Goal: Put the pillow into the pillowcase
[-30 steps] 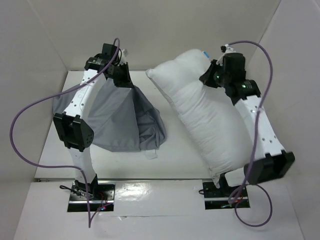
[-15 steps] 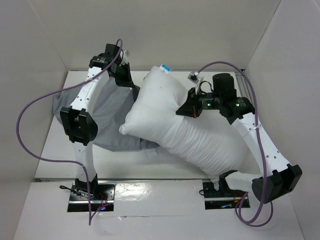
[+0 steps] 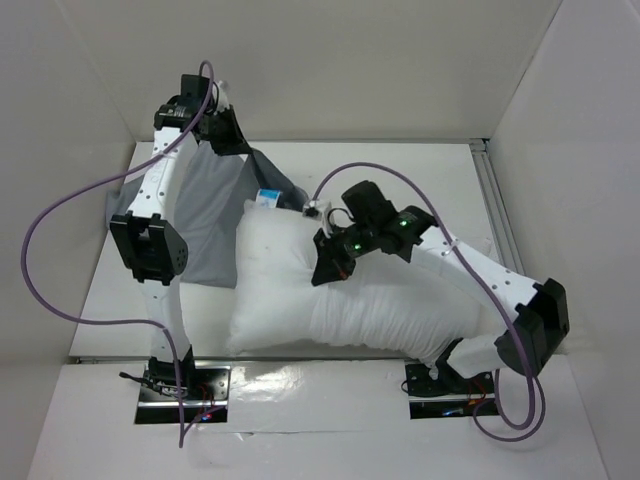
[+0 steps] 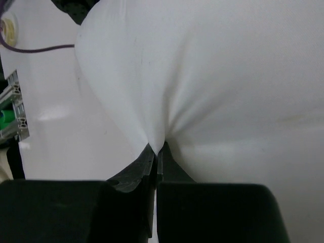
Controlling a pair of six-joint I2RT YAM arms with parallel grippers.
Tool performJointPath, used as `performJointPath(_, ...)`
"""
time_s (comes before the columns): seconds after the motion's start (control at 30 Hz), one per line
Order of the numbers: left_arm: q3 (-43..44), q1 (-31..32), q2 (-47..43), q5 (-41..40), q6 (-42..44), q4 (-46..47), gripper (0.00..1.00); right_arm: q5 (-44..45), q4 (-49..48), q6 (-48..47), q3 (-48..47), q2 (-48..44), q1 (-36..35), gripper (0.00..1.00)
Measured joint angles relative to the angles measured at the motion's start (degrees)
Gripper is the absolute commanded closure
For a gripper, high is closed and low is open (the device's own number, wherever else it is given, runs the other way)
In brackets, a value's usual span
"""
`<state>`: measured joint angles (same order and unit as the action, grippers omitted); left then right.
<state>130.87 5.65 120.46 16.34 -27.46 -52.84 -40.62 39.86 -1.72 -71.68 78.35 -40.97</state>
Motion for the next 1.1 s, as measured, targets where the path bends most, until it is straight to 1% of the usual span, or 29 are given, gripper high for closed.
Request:
performJointPath(0.13,-0.09,-0.70,-0.39,0.57,0.07,0.57,1.00,2.08,-0.11,0.76,0.79,2.91,-2.60,1.00)
performJointPath(0.3,-5.14,-0.63,-4.55,1.01,0.31,1.25,1.00,3.52,-0.90,1.40,0.76,2.84,-1.33,1.00)
performJointPath(0.57,-14.99,-0.59,-14.53,1.36,1.81,1.92,1.00,1.20,-1.22,-0.42,0.81,3.19,8.81,1.00)
performJointPath(0.7,-19.39,-0.46,-18.80,1.33,3.45,2.19,1.00,0.20,-1.01,-1.55,0.81,3.63,12.50,1.00)
performJointPath(0.93,-25.70,2.99,-23.15,-0.61,5.42,1.90,1.00,-0.66,-1.25,-0.46,0.83,4.48,18.01,1.00)
performJointPath(0.97,-26.40,3.72,-23.32,-0.68,5.90,1.81,1.00,-0.46,-1.33,0.33,0.83,4.59,18.58,0.92)
performJointPath(1.0,-26.91,4.17,-23.37,-0.87,6.21,1.79,1.00,0.02,-1.33,1.27,0.79,4.68,19.06,0.59)
performJointPath(1.03,-27.10,4.35,-23.37,-0.90,6.32,1.79,1.00,0.72,-1.33,2.08,0.72,4.74,19.26,0.41)
performJointPath(1.07,-27.32,4.55,-23.37,-1.05,6.38,1.77,1.00,2.14,-0.61,3.17,0.11,5.05,19.19,0.28)
performJointPath(1.1,-27.45,4.76,-23.37,-1.09,6.40,1.77,1.00,3.65,0.26,4.42,-0.68,5.29,18.86,0.20)
